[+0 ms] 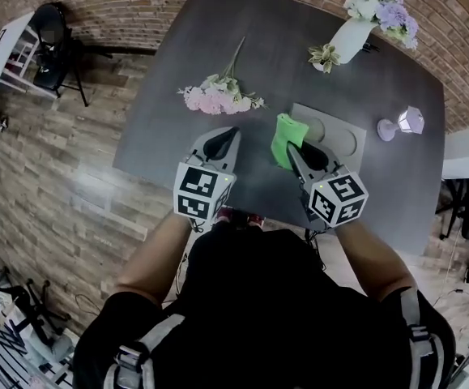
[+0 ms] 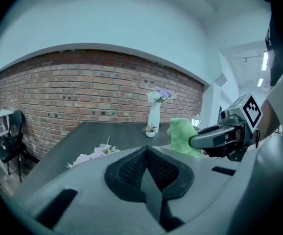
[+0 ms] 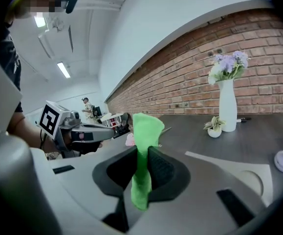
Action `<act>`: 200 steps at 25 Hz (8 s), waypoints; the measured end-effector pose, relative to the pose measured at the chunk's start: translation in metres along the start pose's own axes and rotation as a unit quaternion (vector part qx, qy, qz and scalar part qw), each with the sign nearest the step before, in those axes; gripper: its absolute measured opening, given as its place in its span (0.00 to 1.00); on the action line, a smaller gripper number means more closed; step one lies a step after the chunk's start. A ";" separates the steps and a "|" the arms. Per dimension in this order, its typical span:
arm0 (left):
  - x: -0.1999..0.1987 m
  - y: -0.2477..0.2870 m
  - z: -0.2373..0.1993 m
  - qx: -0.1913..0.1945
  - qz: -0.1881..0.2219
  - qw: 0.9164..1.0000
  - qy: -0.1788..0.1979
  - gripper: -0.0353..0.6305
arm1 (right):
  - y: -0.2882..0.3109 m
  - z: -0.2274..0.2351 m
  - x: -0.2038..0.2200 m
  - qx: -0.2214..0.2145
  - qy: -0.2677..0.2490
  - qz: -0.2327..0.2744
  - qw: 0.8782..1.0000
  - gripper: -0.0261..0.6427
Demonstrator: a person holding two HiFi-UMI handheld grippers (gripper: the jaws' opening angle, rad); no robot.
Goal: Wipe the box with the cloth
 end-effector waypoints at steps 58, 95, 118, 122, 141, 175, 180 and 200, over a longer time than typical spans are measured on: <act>0.033 0.100 -0.073 0.103 -0.021 0.991 -0.081 0.07 | 0.110 0.082 -0.017 0.112 -0.064 -0.138 0.982 0.12; 0.012 0.140 -0.017 0.113 -0.039 0.992 -0.047 0.07 | 0.067 0.191 -0.026 0.173 -0.050 -0.151 0.972 0.12; -0.008 0.161 0.058 0.139 -0.049 0.989 -0.005 0.07 | -0.053 0.248 0.010 0.234 -0.015 -0.143 0.961 0.12; -0.012 0.161 0.070 0.144 -0.053 0.988 0.009 0.07 | -0.069 0.252 0.015 0.242 -0.006 -0.134 0.961 0.12; -0.031 0.152 0.107 0.168 -0.056 0.983 0.054 0.07 | -0.120 0.234 0.062 0.268 0.053 -0.125 0.954 0.12; -0.008 0.079 0.086 0.200 -0.042 0.978 0.051 0.07 | -0.178 0.095 0.124 0.308 0.111 -0.169 0.930 0.12; -0.010 0.068 0.068 0.207 -0.032 0.977 0.050 0.07 | -0.181 0.074 0.119 0.325 0.112 -0.175 0.923 0.12; -0.005 0.038 -0.024 0.158 -0.002 0.987 0.003 0.07 | -0.051 0.030 0.014 0.215 0.056 -0.119 0.968 0.12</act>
Point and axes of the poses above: the fingertips, and each gripper's own axes: y forward along the fingers, z to its right, x out of its underside, the point moved 10 cm from there along -y, backward along the fingers, and after that the axes turned 4 degrees about -x, right-handed, at the moved point
